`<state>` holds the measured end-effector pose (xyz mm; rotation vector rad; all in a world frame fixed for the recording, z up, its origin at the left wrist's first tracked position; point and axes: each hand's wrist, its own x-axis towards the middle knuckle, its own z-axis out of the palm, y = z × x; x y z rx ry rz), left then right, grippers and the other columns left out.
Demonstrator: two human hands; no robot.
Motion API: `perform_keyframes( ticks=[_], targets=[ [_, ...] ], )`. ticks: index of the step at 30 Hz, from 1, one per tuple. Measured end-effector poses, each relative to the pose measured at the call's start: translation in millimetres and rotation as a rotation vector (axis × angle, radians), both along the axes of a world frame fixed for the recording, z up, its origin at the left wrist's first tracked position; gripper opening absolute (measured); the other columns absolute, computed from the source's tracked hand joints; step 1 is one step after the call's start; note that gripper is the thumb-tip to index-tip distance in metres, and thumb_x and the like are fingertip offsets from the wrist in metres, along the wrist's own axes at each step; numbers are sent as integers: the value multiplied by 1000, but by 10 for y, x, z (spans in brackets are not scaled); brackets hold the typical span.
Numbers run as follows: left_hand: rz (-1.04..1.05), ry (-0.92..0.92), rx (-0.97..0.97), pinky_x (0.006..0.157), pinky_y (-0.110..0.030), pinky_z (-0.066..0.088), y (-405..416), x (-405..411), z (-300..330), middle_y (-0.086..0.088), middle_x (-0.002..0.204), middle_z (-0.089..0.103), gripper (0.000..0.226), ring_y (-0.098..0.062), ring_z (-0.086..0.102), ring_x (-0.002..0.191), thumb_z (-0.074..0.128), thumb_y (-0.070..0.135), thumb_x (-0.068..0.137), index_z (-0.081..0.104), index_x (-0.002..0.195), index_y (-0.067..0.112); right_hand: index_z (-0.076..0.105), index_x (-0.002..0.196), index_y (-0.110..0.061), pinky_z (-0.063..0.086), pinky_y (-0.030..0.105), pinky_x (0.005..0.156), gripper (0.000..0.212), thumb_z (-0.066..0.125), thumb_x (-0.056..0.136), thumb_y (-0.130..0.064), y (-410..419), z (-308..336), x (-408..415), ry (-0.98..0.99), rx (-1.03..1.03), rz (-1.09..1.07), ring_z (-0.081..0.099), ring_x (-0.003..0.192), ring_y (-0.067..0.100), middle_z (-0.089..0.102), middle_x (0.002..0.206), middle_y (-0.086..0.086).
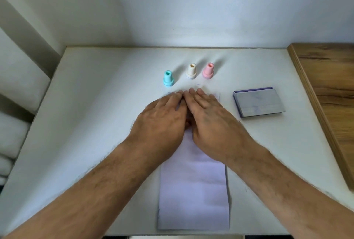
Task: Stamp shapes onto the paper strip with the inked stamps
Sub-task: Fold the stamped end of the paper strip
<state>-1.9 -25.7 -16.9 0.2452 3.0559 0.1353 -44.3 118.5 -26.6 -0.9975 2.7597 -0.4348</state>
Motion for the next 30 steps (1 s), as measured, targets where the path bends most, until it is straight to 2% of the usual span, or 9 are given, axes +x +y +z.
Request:
perform_keyframes(
  ticks=[3,6,10,15,19,23,25,28,30],
  targets=[
    [0,-9,-32,118,-34,21,21,13,-3,-9,160,28,58,-23,28,147,41,33,102,25,154,12,22,153,-8,12,35,123,64,24,93,-31,31,-83,-9,17,8,-30,15,150,19,25,160,9],
    [13,-20,-72,116,-38,26,33,15,66,-12,160,27,62,-25,32,146,43,36,101,26,153,10,21,153,-10,11,36,123,74,7,91,-46,34,-113,-7,43,51,-46,12,151,20,21,161,9],
    [7,-128,-118,119,-38,15,16,17,118,-6,165,1,73,-19,8,152,32,50,101,1,156,14,17,154,-10,7,35,123,73,8,93,-48,36,-99,26,47,101,-73,11,151,21,15,163,9],
    [23,-335,-132,122,-41,6,-89,4,210,2,163,-20,96,-16,-10,151,35,69,90,-17,154,21,14,153,-8,6,35,121,78,8,90,-53,84,-151,38,72,104,-85,12,151,22,14,162,9],
    [21,-360,-160,122,-46,6,-126,16,207,3,162,-23,103,-24,-12,151,35,74,86,-21,152,21,7,155,-8,4,35,122,91,3,84,-65,113,-153,27,65,147,-181,5,151,22,6,164,10],
    [23,-359,-161,122,-47,7,-109,10,200,3,162,-22,105,-25,-10,151,37,76,84,-21,152,21,3,155,-11,3,32,122,97,-1,79,-71,144,-140,-9,39,161,-185,2,152,19,3,165,6],
    [17,-379,-153,122,-46,6,-135,7,206,4,162,-21,112,-23,-10,151,45,77,80,-21,152,22,2,155,-12,2,32,122,96,-2,79,-70,153,-139,-11,38,163,-179,0,152,18,1,165,6],
    [13,-444,-123,122,-45,3,-196,8,212,8,161,-25,136,-20,-14,151,66,76,63,-25,150,26,-3,155,-12,-5,30,119,94,-5,79,-68,166,-133,-18,33,172,-153,-4,151,17,-4,164,5],
    [7,-474,-134,122,-46,0,-212,14,202,8,159,-29,146,-19,-19,149,72,76,55,-30,148,27,-5,155,-12,-8,29,117,93,-6,80,-66,171,-138,-29,35,180,-139,-7,151,17,-7,164,4]
  ],
)
